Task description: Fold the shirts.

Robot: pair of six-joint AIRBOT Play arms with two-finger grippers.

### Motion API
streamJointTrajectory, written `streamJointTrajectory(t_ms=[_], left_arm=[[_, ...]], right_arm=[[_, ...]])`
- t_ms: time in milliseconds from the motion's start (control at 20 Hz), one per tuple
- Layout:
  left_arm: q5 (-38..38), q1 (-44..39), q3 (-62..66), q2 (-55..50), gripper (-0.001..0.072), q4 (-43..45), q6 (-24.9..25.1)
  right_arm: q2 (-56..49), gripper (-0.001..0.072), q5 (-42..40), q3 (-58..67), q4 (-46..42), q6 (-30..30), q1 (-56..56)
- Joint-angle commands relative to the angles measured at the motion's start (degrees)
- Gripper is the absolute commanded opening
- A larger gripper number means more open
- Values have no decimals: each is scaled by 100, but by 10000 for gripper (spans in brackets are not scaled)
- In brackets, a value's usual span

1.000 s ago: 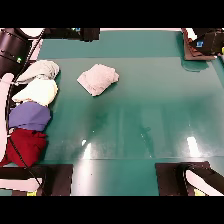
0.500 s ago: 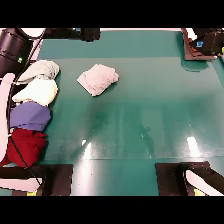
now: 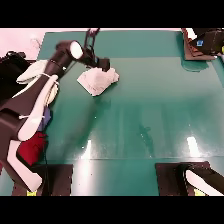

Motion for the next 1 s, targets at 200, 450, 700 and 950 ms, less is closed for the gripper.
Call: streamJointTrajectory(t_ms=[200, 450, 700, 950], left_arm=[[39, 4, 103, -638, 285, 186, -116], [-260, 4, 544, -323, 22, 616, -76], [-149, -13, 669, 1757, 22, 1185, -52], [-909, -474, 667, 3123, 21, 1078, 87]], right_arm=[[2, 15, 70, -2, 22, 2, 2], [94, 15, 44, 0, 24, 4, 2], [643, 15, -363, 11, 22, 2, 2], [977, 15, -612, 9, 20, 2, 2]])
